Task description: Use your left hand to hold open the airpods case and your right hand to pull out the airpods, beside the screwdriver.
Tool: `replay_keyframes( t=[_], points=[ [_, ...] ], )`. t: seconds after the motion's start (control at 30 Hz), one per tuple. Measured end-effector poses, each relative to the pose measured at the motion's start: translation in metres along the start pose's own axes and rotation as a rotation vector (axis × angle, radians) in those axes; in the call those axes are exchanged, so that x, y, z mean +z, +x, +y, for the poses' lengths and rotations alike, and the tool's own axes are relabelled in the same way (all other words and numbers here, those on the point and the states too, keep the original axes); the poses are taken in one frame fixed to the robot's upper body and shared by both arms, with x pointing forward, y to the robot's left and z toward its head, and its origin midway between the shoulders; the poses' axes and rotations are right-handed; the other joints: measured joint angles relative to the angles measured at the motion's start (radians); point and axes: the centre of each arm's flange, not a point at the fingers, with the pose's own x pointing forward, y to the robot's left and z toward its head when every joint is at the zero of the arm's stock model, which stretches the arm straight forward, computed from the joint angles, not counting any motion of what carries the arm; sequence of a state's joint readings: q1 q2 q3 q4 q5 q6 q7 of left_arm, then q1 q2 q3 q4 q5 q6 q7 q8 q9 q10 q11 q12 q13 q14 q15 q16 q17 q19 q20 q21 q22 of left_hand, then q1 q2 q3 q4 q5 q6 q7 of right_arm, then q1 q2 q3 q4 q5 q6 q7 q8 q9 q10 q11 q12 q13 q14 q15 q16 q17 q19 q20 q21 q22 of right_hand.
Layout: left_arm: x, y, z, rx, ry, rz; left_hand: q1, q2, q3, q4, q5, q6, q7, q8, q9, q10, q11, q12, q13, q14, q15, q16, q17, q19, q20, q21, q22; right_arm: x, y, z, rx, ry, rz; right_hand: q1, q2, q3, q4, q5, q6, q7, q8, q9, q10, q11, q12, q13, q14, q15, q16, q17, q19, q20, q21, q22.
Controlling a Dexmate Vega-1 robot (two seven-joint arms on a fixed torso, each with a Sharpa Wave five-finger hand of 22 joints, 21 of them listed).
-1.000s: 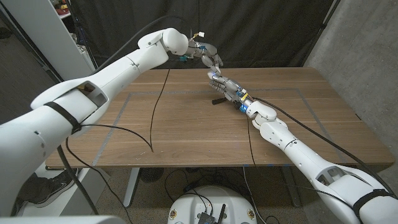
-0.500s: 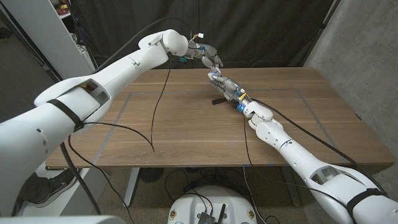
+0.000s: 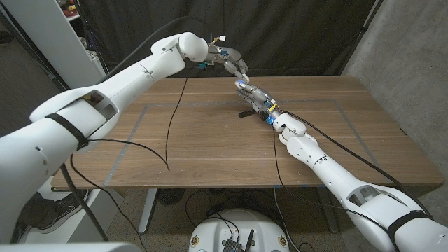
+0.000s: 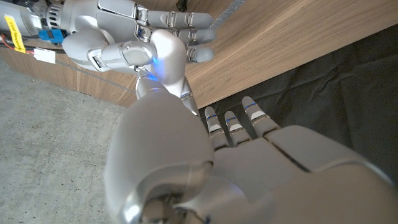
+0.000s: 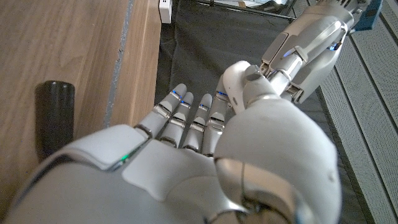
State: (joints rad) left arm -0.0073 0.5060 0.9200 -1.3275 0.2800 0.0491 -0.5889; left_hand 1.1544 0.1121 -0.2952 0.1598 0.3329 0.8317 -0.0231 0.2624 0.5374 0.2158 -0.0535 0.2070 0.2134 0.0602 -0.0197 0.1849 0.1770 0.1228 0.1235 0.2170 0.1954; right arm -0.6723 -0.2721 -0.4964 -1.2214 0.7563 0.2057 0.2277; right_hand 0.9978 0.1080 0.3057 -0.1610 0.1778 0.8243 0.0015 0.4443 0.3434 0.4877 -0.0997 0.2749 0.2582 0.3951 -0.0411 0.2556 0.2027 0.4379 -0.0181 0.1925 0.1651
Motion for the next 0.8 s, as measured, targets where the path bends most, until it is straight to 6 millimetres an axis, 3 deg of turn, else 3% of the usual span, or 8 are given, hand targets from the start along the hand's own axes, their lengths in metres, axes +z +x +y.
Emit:
replay_keyframes(
  t=[0.4,0.6,0.8],
  points=[
    [0.009,-0.004,0.011,0.002,0.076,0.041,-0.045,-0.016,-0.021,0.001,0.008,0.06,0.023,0.004,-0.012,0.013,-0.006,0.012,0.0,0.015,-0.003,0.0,0.0,-0.003,0.003,0.0,0.0,0.003,0.003,-0.005,-0.004,-0.008,0.009,0.012,-0.004,-0.012,0.004,0.0,0.001,-0.001,0.009,0.0,0.011,-0.007,0.0,0.009,0.0,0.0,0.004,0.0,0.0,0.0,0.0,0.005],
    [0.01,-0.001,0.014,-0.015,0.103,0.072,-0.049,-0.012,-0.024,-0.003,0.018,0.085,0.013,0.013,-0.013,0.013,-0.006,0.012,-0.003,0.019,-0.007,0.0,0.0,-0.003,0.003,0.0,0.0,0.004,0.004,-0.008,-0.006,-0.011,0.009,0.012,-0.004,-0.019,0.005,-0.001,0.005,-0.005,0.017,0.0,0.014,-0.018,0.0,0.012,0.0,0.0,0.004,0.001,0.0,0.0,0.0,0.005],
    [0.008,0.003,0.014,-0.028,0.121,0.092,-0.03,0.007,-0.005,-0.022,0.027,0.106,0.013,0.02,-0.003,0.024,-0.006,0.012,-0.004,0.026,-0.014,0.0,0.0,-0.003,0.003,0.0,0.0,0.007,0.004,-0.01,-0.009,-0.016,0.006,0.02,0.001,-0.027,0.005,-0.004,0.005,-0.005,0.026,0.0,0.02,-0.024,0.0,0.015,0.0,0.0,0.004,0.005,0.0,0.0,0.0,0.005]
  ],
)
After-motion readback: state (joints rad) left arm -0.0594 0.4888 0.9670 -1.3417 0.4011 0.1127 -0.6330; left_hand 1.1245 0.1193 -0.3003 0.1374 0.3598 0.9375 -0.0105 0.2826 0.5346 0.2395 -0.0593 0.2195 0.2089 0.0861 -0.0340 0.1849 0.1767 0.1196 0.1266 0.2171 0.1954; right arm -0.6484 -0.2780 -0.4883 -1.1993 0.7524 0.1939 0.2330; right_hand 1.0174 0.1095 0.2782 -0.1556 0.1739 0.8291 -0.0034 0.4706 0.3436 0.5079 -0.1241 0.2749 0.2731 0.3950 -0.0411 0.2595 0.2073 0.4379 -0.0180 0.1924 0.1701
